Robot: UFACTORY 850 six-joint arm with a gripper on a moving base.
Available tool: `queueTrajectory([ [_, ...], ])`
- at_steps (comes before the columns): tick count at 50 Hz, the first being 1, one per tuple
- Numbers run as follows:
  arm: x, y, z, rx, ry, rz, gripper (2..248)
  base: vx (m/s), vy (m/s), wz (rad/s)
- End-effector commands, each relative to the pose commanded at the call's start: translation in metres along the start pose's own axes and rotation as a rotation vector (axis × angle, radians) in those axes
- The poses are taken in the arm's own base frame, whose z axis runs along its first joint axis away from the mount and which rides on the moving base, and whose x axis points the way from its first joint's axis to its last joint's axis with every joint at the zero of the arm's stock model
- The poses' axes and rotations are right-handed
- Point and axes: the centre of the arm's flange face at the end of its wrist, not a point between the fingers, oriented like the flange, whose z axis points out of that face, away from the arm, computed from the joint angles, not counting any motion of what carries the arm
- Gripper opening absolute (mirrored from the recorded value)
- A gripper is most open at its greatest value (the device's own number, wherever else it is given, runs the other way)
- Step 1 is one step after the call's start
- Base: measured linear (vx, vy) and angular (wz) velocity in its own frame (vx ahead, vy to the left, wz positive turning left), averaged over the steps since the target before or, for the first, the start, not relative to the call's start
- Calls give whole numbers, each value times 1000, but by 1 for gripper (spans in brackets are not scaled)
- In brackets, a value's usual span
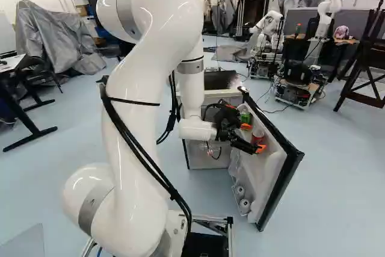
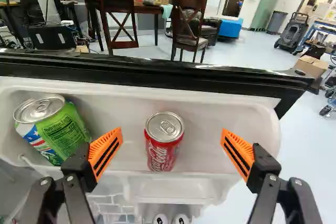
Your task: Grab a drink from the fridge
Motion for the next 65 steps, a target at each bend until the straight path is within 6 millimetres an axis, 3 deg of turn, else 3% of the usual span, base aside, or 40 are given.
queueTrajectory([
  [51, 2, 0, 6, 23, 2, -5, 247, 0, 0, 0],
  [52, 2, 0, 6, 23, 2, -5, 233, 0, 0, 0],
  [56, 2, 0, 6, 23, 2, -5, 233, 0, 0, 0],
  [57, 2, 0, 6, 23, 2, -5, 196, 0, 0, 0],
  [62, 2, 0, 6, 23, 2, -5, 196, 0, 0, 0],
  [63, 2, 0, 6, 23, 2, -5, 158, 0, 0, 0],
  [65, 2, 0, 6, 23, 2, -5, 158, 0, 0, 0],
])
